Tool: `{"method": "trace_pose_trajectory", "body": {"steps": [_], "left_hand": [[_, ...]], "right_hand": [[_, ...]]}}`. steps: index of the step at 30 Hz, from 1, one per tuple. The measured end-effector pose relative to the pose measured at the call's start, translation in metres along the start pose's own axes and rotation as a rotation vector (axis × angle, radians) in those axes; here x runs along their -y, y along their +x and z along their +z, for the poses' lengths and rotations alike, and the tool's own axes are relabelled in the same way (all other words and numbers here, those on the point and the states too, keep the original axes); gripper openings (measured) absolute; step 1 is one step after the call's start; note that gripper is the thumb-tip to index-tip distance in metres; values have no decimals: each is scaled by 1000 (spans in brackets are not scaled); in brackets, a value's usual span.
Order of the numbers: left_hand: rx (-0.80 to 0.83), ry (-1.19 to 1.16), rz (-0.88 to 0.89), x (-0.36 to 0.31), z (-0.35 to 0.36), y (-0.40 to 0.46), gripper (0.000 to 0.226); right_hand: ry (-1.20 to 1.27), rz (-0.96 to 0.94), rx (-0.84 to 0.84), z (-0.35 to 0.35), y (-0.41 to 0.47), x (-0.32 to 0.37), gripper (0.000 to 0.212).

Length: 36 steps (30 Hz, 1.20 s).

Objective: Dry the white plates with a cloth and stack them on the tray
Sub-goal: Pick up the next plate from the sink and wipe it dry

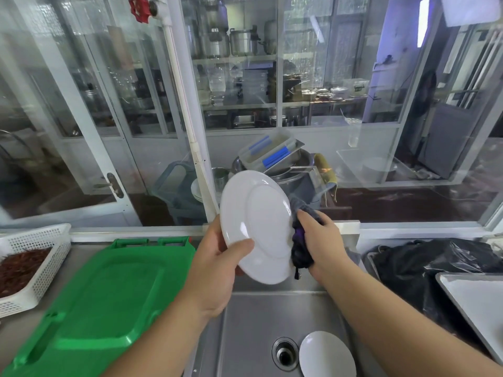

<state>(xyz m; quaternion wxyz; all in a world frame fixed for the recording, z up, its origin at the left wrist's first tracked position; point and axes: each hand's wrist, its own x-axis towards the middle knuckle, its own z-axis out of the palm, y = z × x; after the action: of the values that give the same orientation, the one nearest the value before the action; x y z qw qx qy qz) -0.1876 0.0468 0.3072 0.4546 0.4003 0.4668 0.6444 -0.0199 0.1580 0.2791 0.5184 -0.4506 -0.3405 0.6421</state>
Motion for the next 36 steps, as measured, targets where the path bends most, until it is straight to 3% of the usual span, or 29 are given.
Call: {"method": "trace_pose_trajectory", "body": {"steps": [4, 7, 12, 19, 22, 25, 30, 36], "left_hand": [[52, -56, -186, -27, -8, 10, 34], [75, -2, -284, -33, -11, 12, 25], [146, 71, -240, -21, -7, 5, 26], [175, 29, -226, -10, 1, -7, 31], [100, -56, -195, -11, 6, -10, 29], [4, -143, -134, -15, 8, -9, 26], [-103, -219, -38, -18, 8, -2, 25], [-237, -271, 46, -6, 4, 12, 26]], "right_hand": [[-244, -187, -21, -9, 1, 17, 2], [-401, -296, 32, -10, -2, 32, 10], [-698, -485, 102, -7, -9, 42, 19], [-1161, -1127, 350, 21, -22, 61, 32], [-1169, -1081, 246, 25, -13, 69, 26], [-1161, -887, 120, 19, 2, 76, 25], [-1165, -682, 65, 4, 3, 57, 24], [-1126, -565, -15, 4, -25, 11, 14]]}}
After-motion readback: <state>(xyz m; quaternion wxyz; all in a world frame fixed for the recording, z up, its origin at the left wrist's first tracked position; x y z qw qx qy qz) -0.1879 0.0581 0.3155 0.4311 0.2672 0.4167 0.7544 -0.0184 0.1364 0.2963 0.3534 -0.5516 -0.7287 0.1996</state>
